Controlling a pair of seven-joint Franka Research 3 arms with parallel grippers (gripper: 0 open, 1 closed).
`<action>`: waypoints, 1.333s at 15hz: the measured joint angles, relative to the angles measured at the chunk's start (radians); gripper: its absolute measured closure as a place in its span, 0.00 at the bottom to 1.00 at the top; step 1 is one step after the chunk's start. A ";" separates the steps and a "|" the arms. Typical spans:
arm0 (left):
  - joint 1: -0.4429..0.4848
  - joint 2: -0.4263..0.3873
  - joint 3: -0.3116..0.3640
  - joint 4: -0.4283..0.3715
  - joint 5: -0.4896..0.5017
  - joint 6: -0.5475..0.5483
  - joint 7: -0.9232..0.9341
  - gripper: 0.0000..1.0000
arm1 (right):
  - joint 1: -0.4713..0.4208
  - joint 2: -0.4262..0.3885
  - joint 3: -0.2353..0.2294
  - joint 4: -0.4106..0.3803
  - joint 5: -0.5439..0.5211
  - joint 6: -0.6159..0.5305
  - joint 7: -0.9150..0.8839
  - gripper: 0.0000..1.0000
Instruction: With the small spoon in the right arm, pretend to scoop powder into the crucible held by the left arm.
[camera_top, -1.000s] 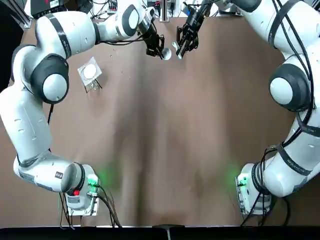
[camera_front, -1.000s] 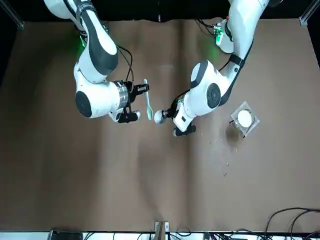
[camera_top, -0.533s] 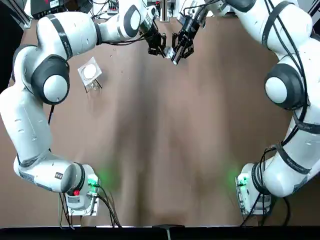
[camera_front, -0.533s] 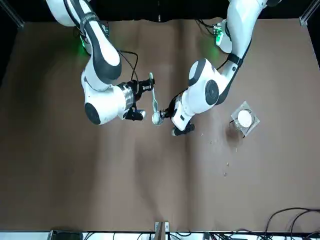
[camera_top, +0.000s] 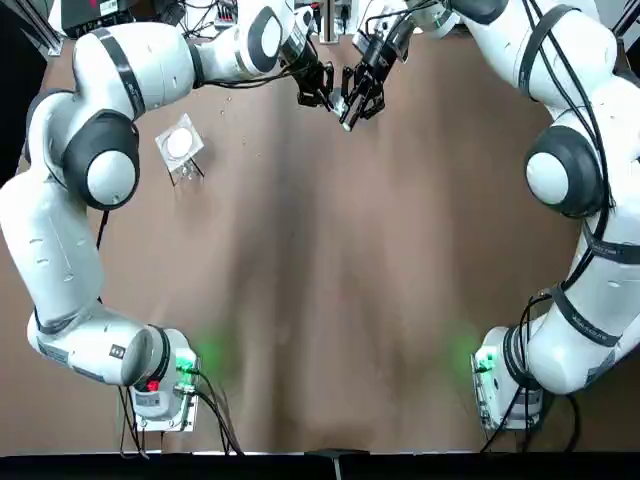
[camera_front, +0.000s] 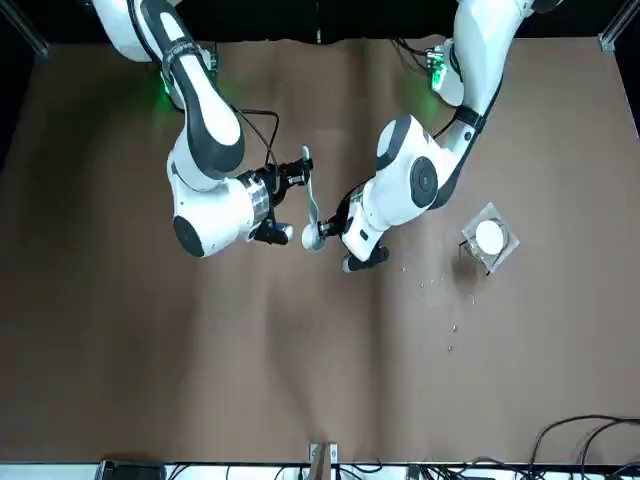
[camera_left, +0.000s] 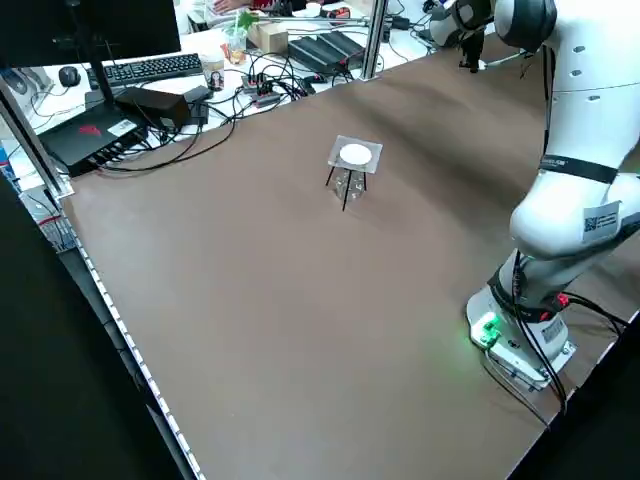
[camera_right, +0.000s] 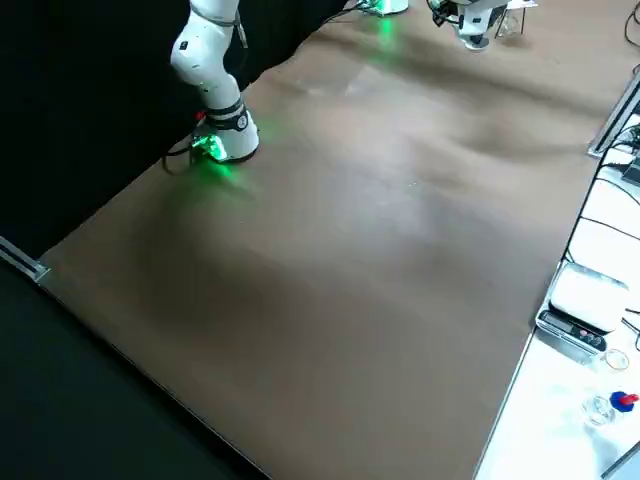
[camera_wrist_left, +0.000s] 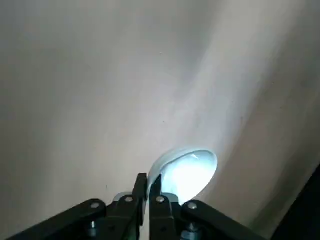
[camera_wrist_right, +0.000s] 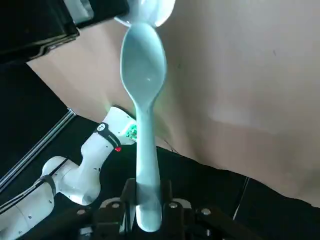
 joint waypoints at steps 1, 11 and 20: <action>0.000 0.000 0.000 0.000 0.000 0.000 0.000 0.94 | -0.005 0.000 -0.001 0.000 0.001 -0.012 0.000 0.76; 0.165 -0.013 0.008 0.010 0.018 -0.081 0.077 0.94 | -0.209 -0.007 -0.018 0.014 -0.245 -0.197 -0.415 0.76; 0.624 -0.144 0.004 -0.051 0.041 -0.571 0.546 0.94 | -0.352 0.046 -0.026 -0.021 -0.769 -0.069 -1.031 0.76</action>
